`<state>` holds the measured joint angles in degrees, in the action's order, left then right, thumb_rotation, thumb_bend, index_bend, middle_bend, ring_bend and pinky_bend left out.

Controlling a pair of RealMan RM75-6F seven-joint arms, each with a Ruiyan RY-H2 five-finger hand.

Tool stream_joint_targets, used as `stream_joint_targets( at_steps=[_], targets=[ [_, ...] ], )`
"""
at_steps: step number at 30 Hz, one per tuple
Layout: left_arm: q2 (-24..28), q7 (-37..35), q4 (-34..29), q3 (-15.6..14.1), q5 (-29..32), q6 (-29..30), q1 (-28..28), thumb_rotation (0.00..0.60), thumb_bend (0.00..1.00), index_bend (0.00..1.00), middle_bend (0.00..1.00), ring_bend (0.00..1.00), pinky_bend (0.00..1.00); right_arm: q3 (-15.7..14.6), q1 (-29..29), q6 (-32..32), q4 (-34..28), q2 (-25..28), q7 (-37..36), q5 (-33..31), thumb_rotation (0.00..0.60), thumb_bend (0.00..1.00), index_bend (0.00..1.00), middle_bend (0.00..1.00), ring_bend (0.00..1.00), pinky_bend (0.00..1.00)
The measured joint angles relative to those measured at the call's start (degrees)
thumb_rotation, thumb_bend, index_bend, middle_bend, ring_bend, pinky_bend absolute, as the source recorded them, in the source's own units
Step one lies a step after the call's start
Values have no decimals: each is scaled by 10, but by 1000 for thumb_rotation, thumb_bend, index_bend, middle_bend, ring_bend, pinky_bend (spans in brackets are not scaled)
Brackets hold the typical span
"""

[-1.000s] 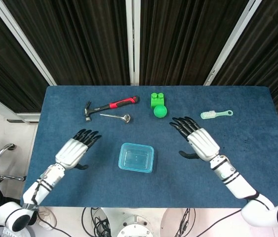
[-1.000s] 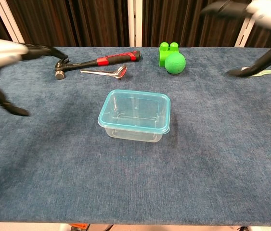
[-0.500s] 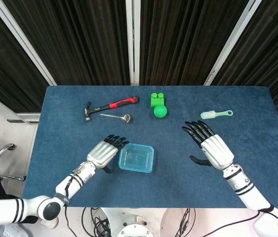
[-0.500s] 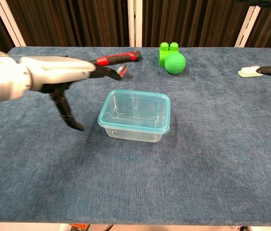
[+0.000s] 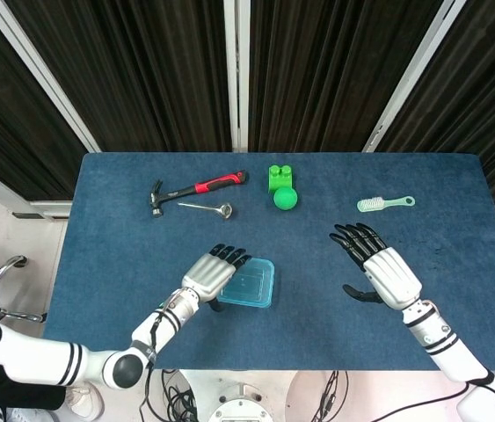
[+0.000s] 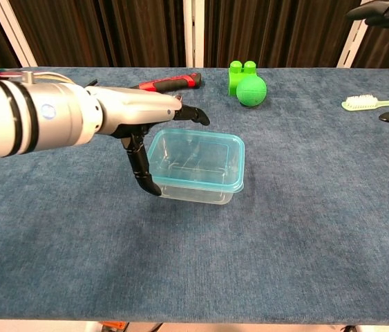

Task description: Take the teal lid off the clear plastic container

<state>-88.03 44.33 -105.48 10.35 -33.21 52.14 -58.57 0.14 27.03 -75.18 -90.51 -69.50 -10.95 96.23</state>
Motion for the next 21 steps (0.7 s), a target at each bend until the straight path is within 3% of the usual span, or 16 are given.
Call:
stream_joint_targets(
  at_steps=[13, 21],
  targets=[
    [8, -35, 42, -8, 81, -40, -50, 600, 0, 15, 7, 0, 0, -15, 24, 33, 24, -65, 15, 45, 600, 132, 0, 0, 0, 0],
    [-8, -74, 64, -17, 60, -39, -57, 600, 0, 205, 202, 133, 93, -14, 38, 39, 67, -137, 31, 61, 600, 132, 0, 0, 0, 0]
  ],
)
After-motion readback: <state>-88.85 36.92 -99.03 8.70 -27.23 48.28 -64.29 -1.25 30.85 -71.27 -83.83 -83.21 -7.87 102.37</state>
